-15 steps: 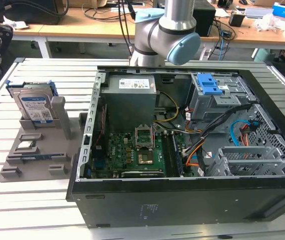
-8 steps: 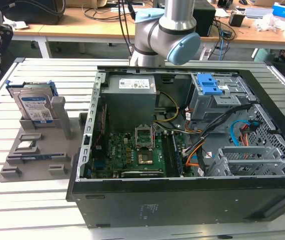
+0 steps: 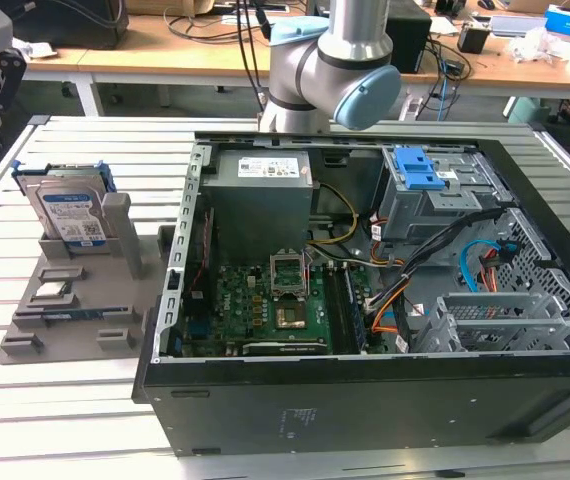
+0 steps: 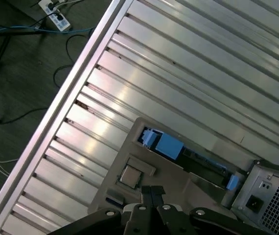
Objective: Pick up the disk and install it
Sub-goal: 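Pick up the disk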
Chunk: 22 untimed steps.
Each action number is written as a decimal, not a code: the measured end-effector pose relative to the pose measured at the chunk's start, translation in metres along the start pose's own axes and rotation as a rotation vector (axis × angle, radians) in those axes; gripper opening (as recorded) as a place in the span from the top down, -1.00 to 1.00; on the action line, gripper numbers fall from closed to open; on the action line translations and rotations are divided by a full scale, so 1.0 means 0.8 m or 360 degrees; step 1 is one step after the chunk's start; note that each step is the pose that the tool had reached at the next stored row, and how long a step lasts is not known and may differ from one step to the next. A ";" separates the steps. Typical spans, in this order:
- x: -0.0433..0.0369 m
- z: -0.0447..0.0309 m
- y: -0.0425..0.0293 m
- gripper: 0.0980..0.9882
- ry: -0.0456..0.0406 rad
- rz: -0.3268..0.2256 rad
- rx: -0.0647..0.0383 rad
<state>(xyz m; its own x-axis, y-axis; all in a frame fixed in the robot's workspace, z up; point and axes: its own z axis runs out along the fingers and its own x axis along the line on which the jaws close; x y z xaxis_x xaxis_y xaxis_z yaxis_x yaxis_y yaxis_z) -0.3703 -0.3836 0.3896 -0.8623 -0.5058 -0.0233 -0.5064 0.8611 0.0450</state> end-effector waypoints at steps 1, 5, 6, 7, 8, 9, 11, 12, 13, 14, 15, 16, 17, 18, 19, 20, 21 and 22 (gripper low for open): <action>0.000 0.0000 0.0000 0.98 0.0001 -0.0022 -0.0001; 0.000 0.0000 0.0000 0.98 0.0005 -0.0105 -0.0002; 0.000 0.0000 0.0000 0.98 0.0006 -0.0128 -0.0003; 0.000 0.0000 0.0000 0.98 0.0006 -0.0142 -0.0003; 0.000 0.0000 0.0000 0.98 0.0007 -0.0157 -0.0004; 0.000 0.0000 0.0000 0.98 0.0008 -0.0188 -0.0004; 0.000 0.0000 0.0000 0.98 0.0011 -0.0236 -0.0006; 0.000 0.0000 0.0000 0.98 0.0011 -0.0250 -0.0006; 0.000 0.0000 0.0000 0.98 0.0012 -0.0260 -0.0006; 0.000 0.0000 0.0000 0.98 0.0012 -0.0274 -0.0006; 0.000 0.0000 0.0000 0.98 0.0013 -0.0286 -0.0007; 0.000 0.0000 0.0000 0.98 0.0014 -0.0300 -0.0007; 0.000 0.0000 0.0000 0.98 0.0014 -0.0311 -0.0007; 0.000 0.0000 0.0000 0.98 0.0015 -0.0329 -0.0008; 0.000 0.0000 0.0000 0.98 0.0015 -0.0342 -0.0008; 0.000 0.0000 0.0000 0.98 0.0016 -0.0351 -0.0008; 0.000 0.0000 0.0000 0.98 0.0016 -0.0363 -0.0009; 0.000 0.0000 0.0000 0.98 0.0017 -0.0376 -0.0009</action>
<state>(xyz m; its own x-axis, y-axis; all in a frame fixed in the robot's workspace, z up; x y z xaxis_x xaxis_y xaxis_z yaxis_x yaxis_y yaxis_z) -0.3703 -0.3836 0.3896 -0.7199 -0.6937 -0.0233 -0.6939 0.7186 0.0450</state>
